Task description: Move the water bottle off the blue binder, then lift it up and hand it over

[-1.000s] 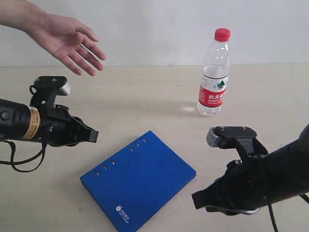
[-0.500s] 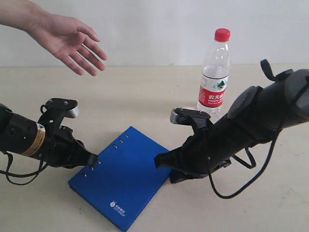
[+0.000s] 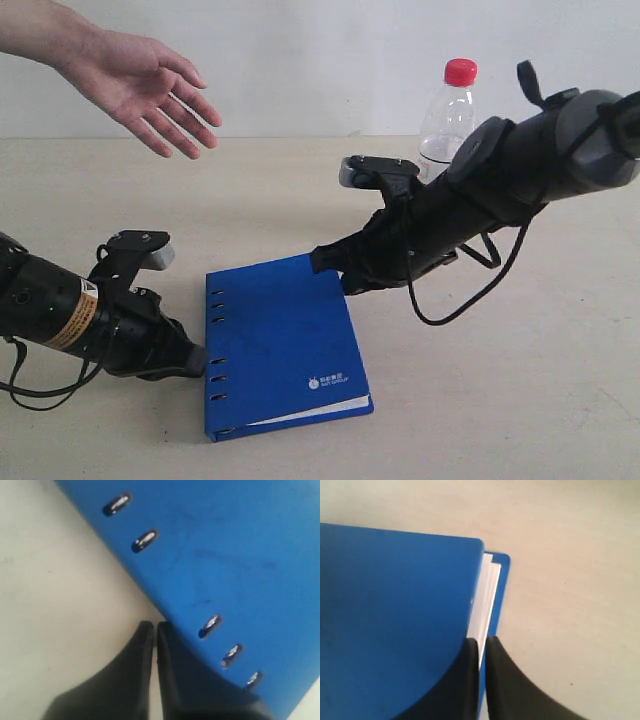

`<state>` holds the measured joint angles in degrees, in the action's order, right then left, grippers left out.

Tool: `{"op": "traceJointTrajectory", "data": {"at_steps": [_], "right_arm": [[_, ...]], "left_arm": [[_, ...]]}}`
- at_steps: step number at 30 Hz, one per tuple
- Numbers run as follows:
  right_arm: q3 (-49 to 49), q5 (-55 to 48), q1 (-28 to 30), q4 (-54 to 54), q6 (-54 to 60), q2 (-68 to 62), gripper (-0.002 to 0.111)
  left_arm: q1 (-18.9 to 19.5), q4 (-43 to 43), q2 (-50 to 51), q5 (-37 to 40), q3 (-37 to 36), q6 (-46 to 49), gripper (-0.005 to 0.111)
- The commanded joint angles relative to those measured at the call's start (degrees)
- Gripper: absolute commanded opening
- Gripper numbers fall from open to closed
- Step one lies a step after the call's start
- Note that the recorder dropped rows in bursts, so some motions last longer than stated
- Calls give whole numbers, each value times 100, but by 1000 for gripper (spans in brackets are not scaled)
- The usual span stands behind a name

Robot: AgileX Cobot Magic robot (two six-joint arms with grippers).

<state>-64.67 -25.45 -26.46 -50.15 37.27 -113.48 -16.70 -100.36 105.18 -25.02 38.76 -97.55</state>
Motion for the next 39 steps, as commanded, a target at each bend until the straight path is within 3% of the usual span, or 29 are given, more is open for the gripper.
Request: {"op": "traceJointTrajectory", "data": {"at_steps": [1,7,12,14,17,19,21,23,31,39], "right_arm": [[-103,-995,443,118,135,94,1],[336,-1121,1072,268,379,567,1],[471,-1560,990,-389,1149,394,2],[460,-1677,911,-549,1220,230,8],[460,-1766,861,-602,1231,-31,29],[460,-1772,861,-637,1231,-131,51],[460,-1695,861,-651,1231,-194,71],[460,-1685,861,-770,1255,-204,80],[460,-2429,861,-1811,2166,-204,78],[471,-2544,602,-1900,2281,-204,78]], "left_arm": [[-52,42,-5,291,-12,-166,4],[-52,226,-243,407,-12,-183,4],[-52,660,-219,407,-12,-183,5],[-52,761,-166,407,-12,-183,12],[-52,781,-104,407,-12,-183,26],[-52,781,-81,378,-12,-47,33],[-52,781,-69,365,-12,-33,35],[-52,781,-69,365,-12,-33,34],[-52,781,-69,387,-12,-33,34],[-52,844,-69,387,-12,-33,34]]}}
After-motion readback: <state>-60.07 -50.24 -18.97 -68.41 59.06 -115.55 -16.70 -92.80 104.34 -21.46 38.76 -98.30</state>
